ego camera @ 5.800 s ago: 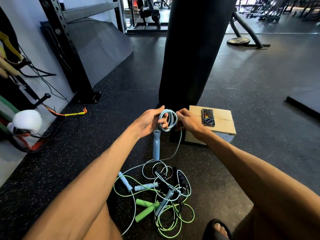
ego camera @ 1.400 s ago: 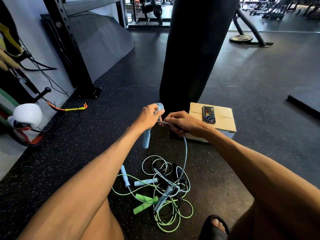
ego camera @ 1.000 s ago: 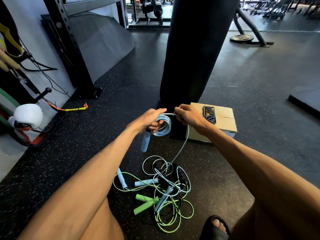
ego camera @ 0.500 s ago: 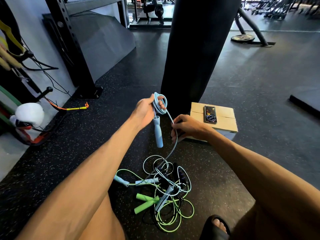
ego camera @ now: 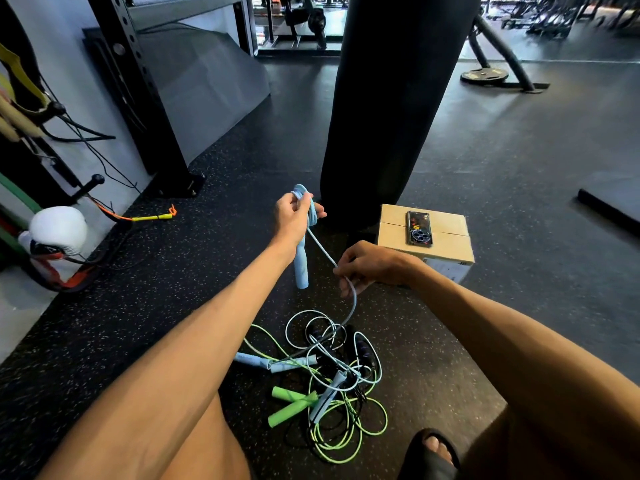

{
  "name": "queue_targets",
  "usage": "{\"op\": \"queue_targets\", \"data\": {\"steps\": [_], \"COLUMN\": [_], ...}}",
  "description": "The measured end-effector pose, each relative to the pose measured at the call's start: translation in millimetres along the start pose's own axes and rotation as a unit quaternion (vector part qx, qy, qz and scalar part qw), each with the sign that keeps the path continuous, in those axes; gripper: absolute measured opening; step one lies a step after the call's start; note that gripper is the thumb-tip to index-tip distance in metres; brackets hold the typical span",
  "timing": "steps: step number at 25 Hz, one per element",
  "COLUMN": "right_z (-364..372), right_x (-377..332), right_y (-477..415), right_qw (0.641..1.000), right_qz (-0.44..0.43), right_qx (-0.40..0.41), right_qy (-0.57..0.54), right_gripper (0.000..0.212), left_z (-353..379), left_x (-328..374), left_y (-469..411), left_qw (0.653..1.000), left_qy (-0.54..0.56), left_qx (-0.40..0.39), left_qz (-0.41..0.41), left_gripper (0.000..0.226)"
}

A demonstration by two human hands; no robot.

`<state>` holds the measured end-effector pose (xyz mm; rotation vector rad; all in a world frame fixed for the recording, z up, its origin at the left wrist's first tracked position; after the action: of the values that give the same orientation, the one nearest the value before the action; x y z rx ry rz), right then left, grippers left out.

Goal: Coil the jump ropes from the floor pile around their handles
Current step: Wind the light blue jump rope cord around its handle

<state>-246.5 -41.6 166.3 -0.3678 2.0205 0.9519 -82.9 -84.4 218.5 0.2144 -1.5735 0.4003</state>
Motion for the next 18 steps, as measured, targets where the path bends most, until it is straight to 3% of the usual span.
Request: {"op": "queue_targets", "data": {"steps": [4, 8, 10, 15, 18], "right_z": [-24, -32, -39, -66, -75], "right_x": [-30, -47, -50, -50, -44], "right_y": [7, 14, 14, 16, 13], "right_qw": [0.99, 0.979, 0.971, 0.948, 0.936], "right_qz": [-0.101, -0.145, -0.15, -0.178, -0.186], "right_qx": [0.099, 0.139, 0.176, 0.263, 0.299], "right_qy": [0.015, 0.042, 0.066, -0.004, -0.009], "right_gripper": [0.024, 0.025, 0.026, 0.022, 0.02], "left_z": [7, 22, 30, 49, 51], "left_x": [12, -6, -11, -13, -20], "left_y": [9, 11, 18, 34, 39], "left_qw": [0.968, 0.915, 0.903, 0.883, 0.908], "left_qy": [-0.234, -0.387, -0.404, -0.409, -0.32], "left_qx": [-0.021, -0.089, -0.136, -0.228, -0.264], "left_qz": [0.084, 0.071, 0.058, 0.018, -0.056], "left_gripper": [0.017, 0.021, 0.022, 0.051, 0.058]}}
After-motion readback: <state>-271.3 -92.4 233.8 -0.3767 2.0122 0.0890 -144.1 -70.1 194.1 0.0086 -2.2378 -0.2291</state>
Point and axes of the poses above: each hand's wrist, its own y-axis away from the middle knuckle, its own z-axis out of the palm, x = y × z, the point moved 10 cm from there along -y, towards the middle knuckle, and after that the axes turned 2 degrees about -y, right-handed, at the moved point
